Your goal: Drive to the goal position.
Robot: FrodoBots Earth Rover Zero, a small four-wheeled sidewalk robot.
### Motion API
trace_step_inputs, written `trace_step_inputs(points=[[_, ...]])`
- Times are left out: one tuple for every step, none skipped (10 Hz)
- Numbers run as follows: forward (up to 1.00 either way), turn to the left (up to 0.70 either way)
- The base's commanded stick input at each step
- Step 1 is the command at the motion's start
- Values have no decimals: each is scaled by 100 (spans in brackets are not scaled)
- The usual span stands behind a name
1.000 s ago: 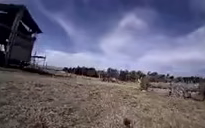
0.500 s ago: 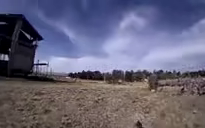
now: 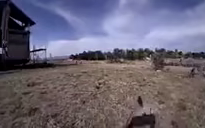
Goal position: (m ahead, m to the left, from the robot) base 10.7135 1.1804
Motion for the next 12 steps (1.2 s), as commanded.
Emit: trace_step_inputs(points=[[70,0],[70,0],[70,0],[70,0],[70,0],[70,0],[70,0],[70,0],[70,0],[70,0],[70,0],[70,0]])
